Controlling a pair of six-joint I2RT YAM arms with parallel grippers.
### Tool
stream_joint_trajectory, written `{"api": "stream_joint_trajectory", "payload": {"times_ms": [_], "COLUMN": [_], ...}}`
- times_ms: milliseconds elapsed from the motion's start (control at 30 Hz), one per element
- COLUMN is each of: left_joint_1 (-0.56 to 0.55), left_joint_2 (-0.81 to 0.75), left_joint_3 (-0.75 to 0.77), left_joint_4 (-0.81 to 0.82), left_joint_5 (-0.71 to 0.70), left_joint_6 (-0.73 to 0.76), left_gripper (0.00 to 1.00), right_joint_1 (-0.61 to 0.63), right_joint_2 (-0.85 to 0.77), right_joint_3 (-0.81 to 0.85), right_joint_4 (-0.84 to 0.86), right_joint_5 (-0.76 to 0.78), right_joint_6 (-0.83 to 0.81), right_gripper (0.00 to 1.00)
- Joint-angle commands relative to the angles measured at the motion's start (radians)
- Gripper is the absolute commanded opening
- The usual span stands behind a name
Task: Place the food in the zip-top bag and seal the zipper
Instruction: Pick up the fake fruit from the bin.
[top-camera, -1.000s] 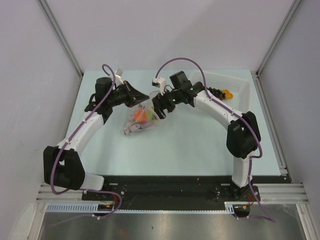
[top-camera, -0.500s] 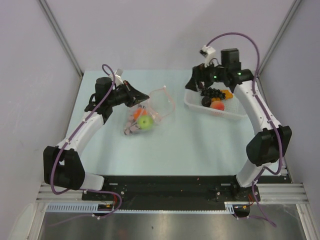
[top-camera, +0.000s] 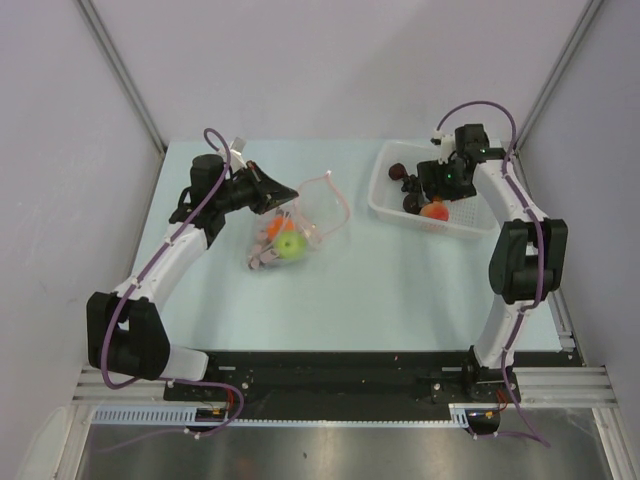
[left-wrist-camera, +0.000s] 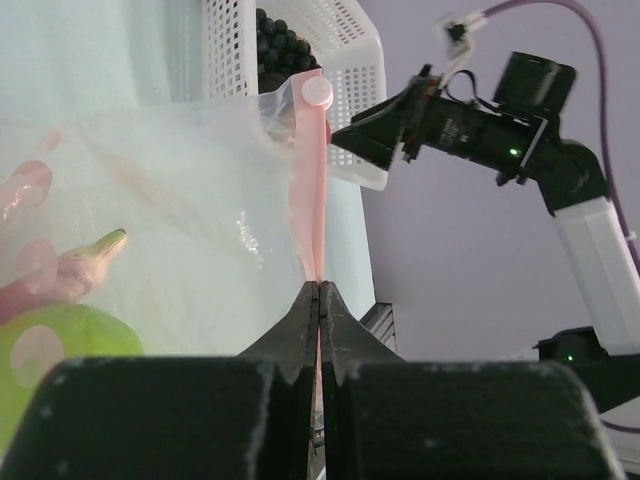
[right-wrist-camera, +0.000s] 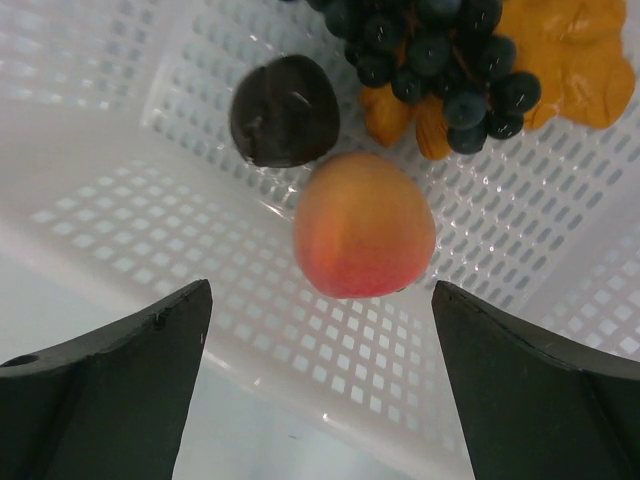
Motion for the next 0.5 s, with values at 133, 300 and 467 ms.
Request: {"api": "stream_joint_trajectory", "payload": {"times_ms": [133,300,467], "left_joint_1": [-0.001,-0.001,-0.001], "left_joint_2": [0.000,0.003,0.004], "left_joint_3": [0.015,0.019,0.019], "left_joint_4": [0.010,0.006,0.004], "left_joint_5": [-0.005,-0.009,-0.012], "left_joint_6": [0.037,0.038,0.038], "left_gripper": [0.00,0.00,0.00], "right_joint_1": [-0.004,-0.004,-0.013], "right_joint_2": [0.133,0.196,0.226], "right_joint_3": [0.006,0.021,0.061], "right_joint_4": [-0.033,-0.021,-0.027], "right_joint_5": [0.102,0.077,0.054], "right_joint_6": [0.001,-0.011,-0.028], "right_gripper": [0.98,0.96,0.81]}}
